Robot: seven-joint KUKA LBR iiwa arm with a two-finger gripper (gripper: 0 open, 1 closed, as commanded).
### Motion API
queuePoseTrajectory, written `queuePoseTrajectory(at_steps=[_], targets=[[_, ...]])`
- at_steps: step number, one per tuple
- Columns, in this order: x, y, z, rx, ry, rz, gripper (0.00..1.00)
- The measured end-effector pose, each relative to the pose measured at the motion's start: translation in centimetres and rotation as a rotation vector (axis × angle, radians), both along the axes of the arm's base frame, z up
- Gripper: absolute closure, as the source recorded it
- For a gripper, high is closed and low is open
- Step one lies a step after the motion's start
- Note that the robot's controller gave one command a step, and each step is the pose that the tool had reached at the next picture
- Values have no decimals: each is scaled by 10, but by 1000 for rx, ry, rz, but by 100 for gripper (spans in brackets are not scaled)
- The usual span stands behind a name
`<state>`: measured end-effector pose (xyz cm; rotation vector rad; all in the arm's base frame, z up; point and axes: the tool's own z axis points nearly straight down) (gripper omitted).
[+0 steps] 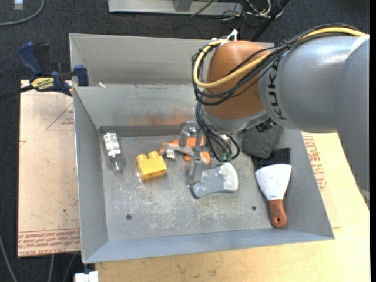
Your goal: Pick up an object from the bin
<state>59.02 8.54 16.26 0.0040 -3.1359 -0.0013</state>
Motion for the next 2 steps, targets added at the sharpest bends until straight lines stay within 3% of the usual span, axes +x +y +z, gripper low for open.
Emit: queuePoseTrajectory(at_steps=[1,2], targets=[[1,0,5,0,-6,-1,0],[18,27,-27,0,-16,45,0]])
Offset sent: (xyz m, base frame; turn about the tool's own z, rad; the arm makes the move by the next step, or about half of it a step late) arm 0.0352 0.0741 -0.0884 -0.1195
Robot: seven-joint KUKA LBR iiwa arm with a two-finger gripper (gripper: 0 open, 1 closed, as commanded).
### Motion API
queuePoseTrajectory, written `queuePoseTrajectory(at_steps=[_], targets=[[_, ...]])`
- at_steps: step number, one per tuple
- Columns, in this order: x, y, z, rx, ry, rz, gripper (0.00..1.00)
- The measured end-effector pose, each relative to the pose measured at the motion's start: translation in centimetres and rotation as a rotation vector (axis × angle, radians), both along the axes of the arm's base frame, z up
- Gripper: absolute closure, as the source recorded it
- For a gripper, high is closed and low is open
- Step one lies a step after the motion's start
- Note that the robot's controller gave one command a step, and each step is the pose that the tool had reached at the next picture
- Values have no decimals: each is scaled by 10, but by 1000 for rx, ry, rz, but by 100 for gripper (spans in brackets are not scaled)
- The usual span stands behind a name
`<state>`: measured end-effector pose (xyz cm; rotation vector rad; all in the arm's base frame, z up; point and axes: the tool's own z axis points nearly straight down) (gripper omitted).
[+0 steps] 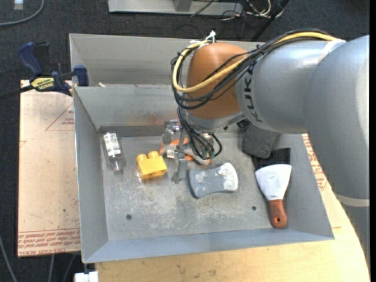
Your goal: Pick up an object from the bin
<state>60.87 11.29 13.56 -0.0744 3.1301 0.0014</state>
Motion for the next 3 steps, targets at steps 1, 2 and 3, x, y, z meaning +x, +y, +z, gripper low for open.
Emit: queuePoseTrajectory(at_steps=[1,2,3], targets=[[14,15,-56,2,5,103,0],[15,25,-64,0,2,123,0],[18,51,-65,2,2,295,100]])
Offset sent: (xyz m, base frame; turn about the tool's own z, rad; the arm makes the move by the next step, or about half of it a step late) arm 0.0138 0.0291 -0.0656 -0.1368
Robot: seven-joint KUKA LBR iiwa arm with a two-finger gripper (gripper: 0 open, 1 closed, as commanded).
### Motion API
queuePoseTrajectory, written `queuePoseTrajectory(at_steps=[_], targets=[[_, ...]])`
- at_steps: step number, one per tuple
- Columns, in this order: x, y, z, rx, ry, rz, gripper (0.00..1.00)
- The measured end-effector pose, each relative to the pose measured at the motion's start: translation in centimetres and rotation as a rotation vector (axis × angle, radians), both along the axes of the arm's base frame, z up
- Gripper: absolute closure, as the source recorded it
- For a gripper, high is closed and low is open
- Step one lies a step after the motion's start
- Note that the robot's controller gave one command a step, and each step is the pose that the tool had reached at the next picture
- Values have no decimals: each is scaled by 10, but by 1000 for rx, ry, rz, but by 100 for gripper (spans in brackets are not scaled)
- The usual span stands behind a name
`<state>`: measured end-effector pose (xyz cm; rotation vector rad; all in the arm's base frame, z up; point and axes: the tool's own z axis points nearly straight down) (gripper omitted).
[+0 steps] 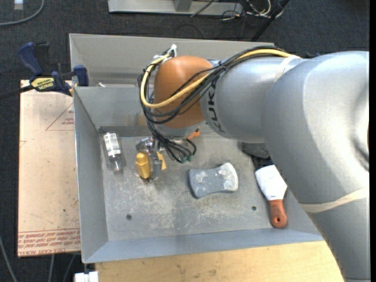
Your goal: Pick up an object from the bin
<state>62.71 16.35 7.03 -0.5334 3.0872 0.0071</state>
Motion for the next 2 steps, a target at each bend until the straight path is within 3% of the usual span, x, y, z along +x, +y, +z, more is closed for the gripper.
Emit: queuePoseTrajectory(at_steps=[1,2], targets=[[0,0,0,0,0,0,100],[-2,11,119,3,-3,-38,100]])
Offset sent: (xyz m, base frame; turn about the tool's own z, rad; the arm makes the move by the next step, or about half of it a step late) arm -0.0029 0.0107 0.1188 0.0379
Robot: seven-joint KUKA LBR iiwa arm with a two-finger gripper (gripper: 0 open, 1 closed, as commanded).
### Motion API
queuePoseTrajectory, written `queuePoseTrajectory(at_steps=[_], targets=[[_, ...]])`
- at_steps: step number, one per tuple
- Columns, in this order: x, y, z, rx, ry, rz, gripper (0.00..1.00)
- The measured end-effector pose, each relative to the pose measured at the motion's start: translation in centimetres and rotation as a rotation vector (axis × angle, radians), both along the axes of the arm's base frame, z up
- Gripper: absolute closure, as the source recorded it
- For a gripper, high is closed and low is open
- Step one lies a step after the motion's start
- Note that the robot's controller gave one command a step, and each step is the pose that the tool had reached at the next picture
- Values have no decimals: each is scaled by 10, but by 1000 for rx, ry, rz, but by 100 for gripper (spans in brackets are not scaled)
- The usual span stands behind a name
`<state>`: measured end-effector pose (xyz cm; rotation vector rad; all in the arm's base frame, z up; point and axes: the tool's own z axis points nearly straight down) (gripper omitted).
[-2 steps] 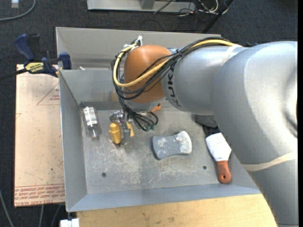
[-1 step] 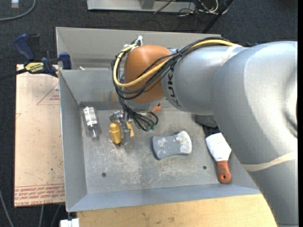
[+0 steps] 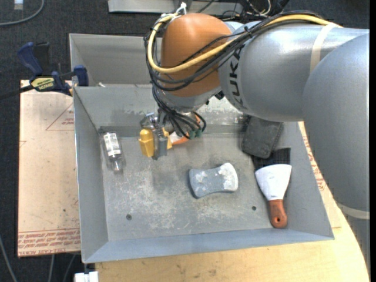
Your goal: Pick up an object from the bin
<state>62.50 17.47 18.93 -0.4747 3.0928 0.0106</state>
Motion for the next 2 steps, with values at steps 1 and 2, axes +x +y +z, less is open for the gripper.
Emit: queuePoseTrajectory(at_steps=[1,2], targets=[[0,0,0,0,0,-1,100],[1,-8,138,2,-5,25,100]])
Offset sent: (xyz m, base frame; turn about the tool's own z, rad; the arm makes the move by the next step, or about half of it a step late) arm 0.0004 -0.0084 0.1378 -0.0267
